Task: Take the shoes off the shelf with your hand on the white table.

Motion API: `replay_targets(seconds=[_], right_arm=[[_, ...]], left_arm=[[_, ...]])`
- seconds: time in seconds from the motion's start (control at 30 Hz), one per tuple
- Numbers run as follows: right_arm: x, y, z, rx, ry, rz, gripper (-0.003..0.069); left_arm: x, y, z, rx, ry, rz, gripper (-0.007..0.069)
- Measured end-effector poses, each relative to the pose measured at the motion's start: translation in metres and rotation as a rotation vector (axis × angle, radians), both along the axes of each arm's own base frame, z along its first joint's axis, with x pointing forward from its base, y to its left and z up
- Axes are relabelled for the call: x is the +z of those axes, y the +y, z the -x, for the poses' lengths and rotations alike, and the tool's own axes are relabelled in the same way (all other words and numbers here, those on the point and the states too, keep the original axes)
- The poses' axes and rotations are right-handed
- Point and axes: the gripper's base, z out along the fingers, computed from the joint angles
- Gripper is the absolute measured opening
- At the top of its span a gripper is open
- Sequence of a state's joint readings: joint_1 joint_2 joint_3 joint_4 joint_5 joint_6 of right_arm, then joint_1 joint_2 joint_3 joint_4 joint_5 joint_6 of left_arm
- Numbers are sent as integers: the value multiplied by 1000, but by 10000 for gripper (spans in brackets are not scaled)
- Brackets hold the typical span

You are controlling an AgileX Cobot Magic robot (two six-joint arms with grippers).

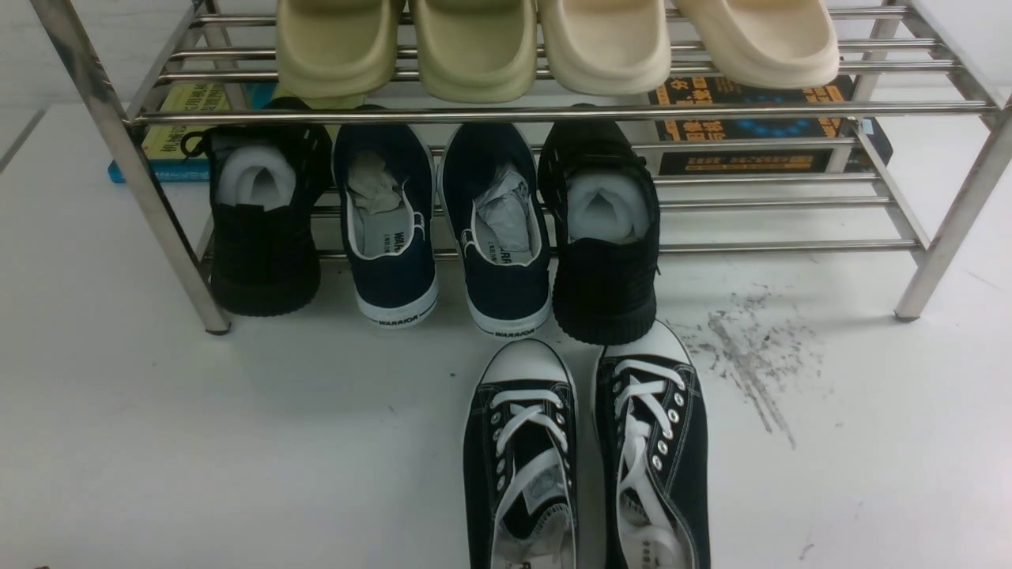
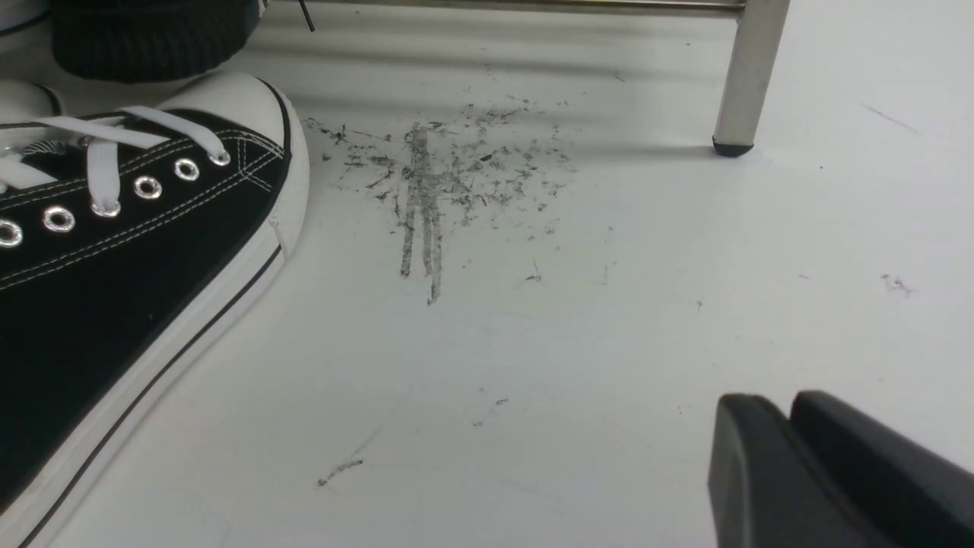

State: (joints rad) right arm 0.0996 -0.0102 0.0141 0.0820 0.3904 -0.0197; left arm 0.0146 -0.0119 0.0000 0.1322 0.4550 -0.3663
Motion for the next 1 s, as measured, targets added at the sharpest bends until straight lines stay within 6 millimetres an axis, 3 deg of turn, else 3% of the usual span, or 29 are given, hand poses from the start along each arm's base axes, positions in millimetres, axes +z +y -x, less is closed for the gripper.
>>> replay_targets(seconds=[1.0], right_arm=[[0, 0, 0, 0, 0, 3, 119]], left_arm=[[0, 0, 0, 0, 0, 0, 239]])
